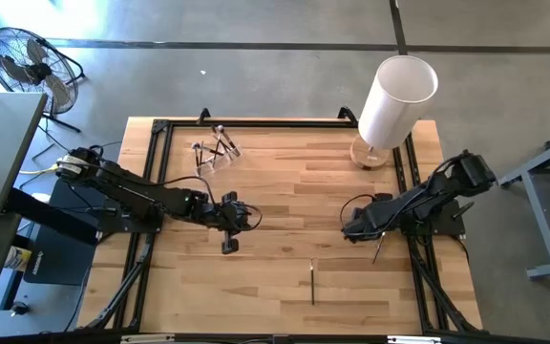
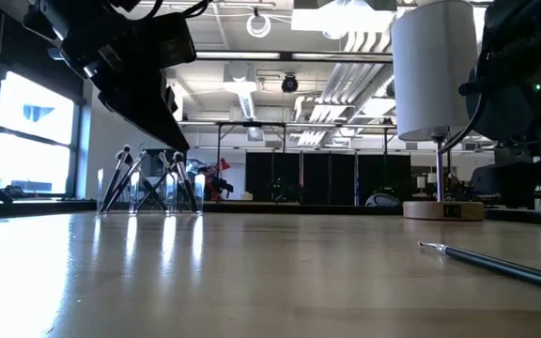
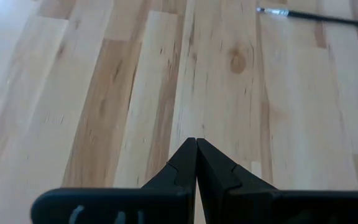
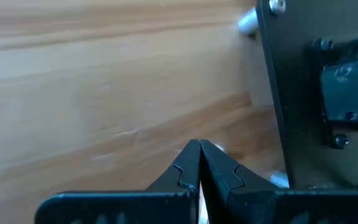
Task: Put items in baskets/containers
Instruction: Put the eyeshadow brush into the transparent organizer
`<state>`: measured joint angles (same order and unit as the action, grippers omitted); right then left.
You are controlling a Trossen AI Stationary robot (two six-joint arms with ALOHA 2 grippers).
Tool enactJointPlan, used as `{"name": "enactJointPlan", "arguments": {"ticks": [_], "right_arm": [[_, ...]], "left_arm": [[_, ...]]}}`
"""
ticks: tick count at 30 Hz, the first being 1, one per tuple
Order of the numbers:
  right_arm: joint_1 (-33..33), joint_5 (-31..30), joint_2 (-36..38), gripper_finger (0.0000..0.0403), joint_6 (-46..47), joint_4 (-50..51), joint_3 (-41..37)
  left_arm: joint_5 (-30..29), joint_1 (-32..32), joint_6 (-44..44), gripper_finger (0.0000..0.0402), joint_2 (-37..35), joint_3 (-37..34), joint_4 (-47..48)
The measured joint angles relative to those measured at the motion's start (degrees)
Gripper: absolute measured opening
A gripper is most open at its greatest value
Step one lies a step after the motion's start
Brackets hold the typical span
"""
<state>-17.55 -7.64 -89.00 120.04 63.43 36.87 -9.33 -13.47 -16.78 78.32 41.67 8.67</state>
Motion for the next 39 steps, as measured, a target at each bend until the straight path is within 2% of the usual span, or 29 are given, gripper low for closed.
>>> {"name": "enactJointPlan", "arguments": {"ticks": [5,14,23,30,35,39], "right_arm": [[-0.4,-0.4,-1.1,0.0000,0.0,7.0,4.2],[-2.4,4.9,-1.0,0.0005,3.5,6.4,4.1],[-6.2,11.3,-1.0,0.0072,7.2,5.4,4.1],[-10.3,15.8,-1.0,0.0118,10.1,0.3,4.1],[-11.3,18.1,-2.2,0.0116,11.3,-9.1,0.8],[-11.8,14.7,-4.0,0.0085,8.3,-9.3,1.8]], "left_arm": [[0.0,0.0,0.4,0.0003,0.0,0.0,1.0],[0.8,0.0,1.5,0.0003,0.0,0.0,1.7],[1.5,0.0,1.9,0.0003,0.0,0.0,2.3],[1.5,0.0,2.0,0.0003,0.0,0.0,2.4],[1.5,0.0,2.0,0.0003,0.0,0.0,2.4],[1.5,0.0,2.0,0.0003,0.0,0.0,3.1]]}}
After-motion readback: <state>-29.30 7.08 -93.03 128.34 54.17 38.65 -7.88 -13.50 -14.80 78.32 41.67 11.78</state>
